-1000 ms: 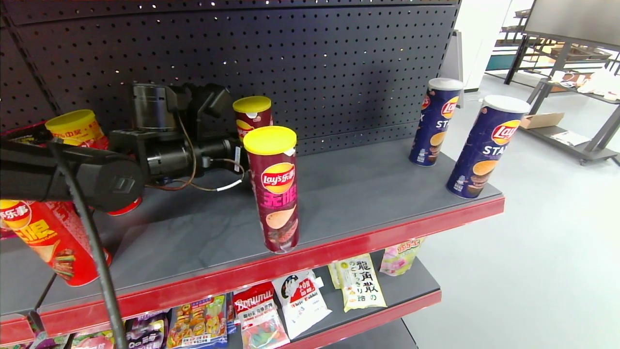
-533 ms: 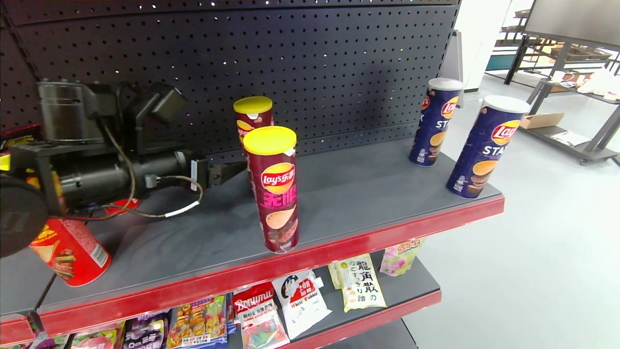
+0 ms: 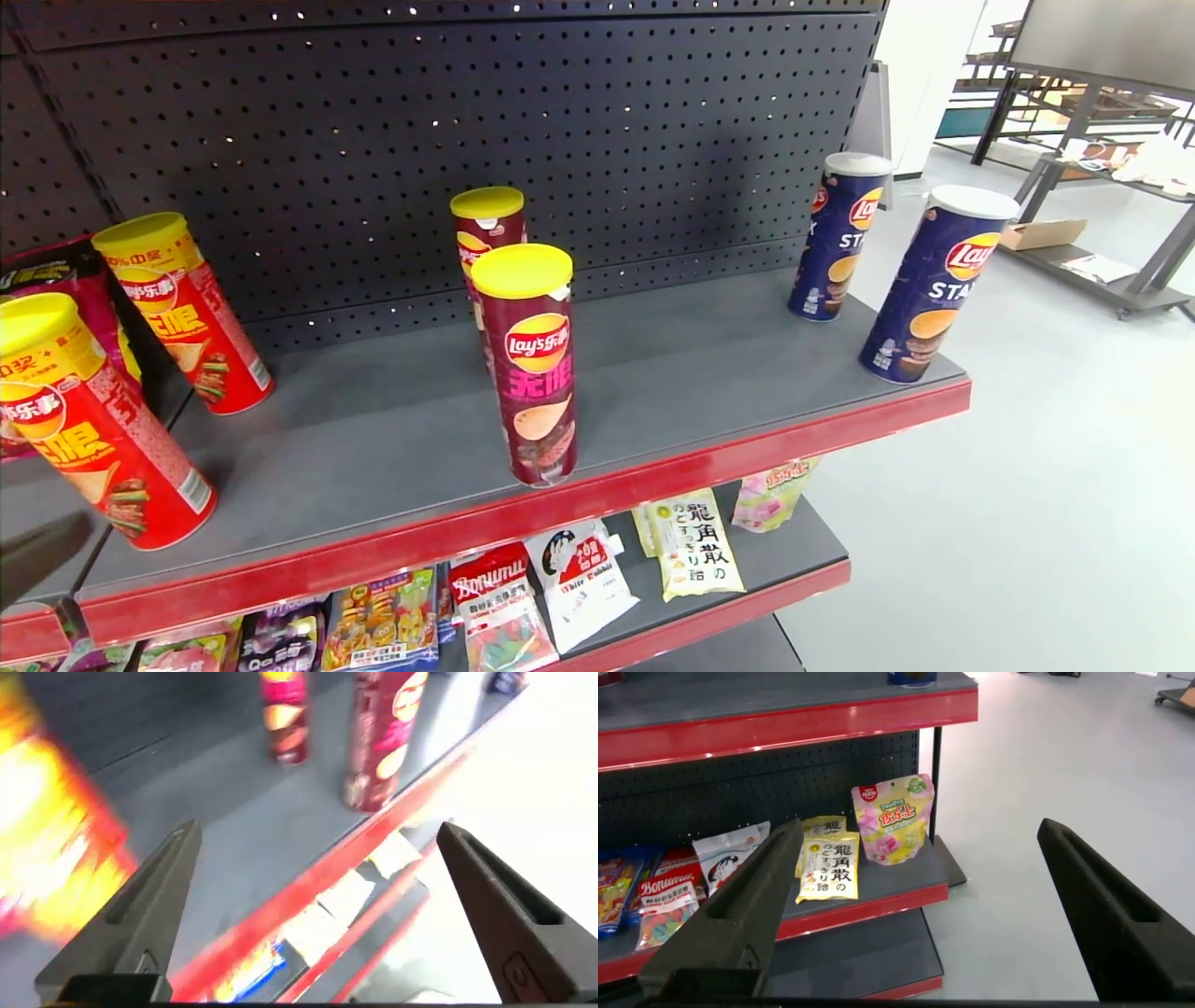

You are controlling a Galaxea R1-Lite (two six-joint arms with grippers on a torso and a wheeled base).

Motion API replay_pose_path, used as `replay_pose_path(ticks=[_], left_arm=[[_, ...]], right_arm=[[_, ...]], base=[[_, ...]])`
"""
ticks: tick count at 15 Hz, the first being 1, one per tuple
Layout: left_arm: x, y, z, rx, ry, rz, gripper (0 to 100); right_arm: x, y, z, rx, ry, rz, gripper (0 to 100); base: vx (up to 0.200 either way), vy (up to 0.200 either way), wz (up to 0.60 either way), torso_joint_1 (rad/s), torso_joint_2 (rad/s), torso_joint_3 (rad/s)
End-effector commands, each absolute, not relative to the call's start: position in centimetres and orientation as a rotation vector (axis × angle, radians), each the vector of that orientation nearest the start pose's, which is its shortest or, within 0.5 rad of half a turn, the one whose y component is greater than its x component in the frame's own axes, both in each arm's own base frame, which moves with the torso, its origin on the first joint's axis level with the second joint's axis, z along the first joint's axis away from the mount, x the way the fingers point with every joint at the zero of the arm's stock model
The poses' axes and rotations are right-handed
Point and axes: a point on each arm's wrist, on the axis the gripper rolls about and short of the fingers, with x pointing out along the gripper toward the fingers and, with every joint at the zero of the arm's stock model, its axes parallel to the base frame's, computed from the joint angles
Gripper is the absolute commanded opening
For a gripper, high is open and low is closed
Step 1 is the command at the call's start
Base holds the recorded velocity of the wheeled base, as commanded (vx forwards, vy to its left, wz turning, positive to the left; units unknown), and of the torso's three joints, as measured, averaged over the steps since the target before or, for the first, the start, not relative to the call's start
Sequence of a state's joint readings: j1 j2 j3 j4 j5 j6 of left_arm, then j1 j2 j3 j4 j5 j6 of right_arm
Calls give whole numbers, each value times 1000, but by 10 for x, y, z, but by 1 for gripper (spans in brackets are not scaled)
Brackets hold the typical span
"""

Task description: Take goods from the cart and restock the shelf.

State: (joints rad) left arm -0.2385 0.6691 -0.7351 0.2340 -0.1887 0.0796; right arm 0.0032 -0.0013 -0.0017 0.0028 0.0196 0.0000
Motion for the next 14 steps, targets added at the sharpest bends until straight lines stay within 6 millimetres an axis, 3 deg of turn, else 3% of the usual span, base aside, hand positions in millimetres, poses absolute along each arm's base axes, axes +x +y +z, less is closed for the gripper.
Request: replay_pose_path(ticks=[1, 4, 9, 14], left_arm=[[-36, 7, 205, 33, 45, -283, 100], [-46, 10, 161, 39, 81, -210, 100], [-47, 10, 151, 14, 143, -133, 100], [-46, 10, 150, 20, 146, -124, 100]], right_arm=[[-23, 0, 76, 0, 2, 23, 100], [-23, 0, 76, 0, 2, 23, 100], [-23, 0, 76, -6, 1, 28, 100], [-23, 1, 76, -6, 1, 29, 100]], base=[[0, 0, 0, 0, 0, 0], [0, 0, 0, 0, 0, 0], [0, 0, 0, 0, 0, 0], [0, 0, 600, 3, 1, 0]])
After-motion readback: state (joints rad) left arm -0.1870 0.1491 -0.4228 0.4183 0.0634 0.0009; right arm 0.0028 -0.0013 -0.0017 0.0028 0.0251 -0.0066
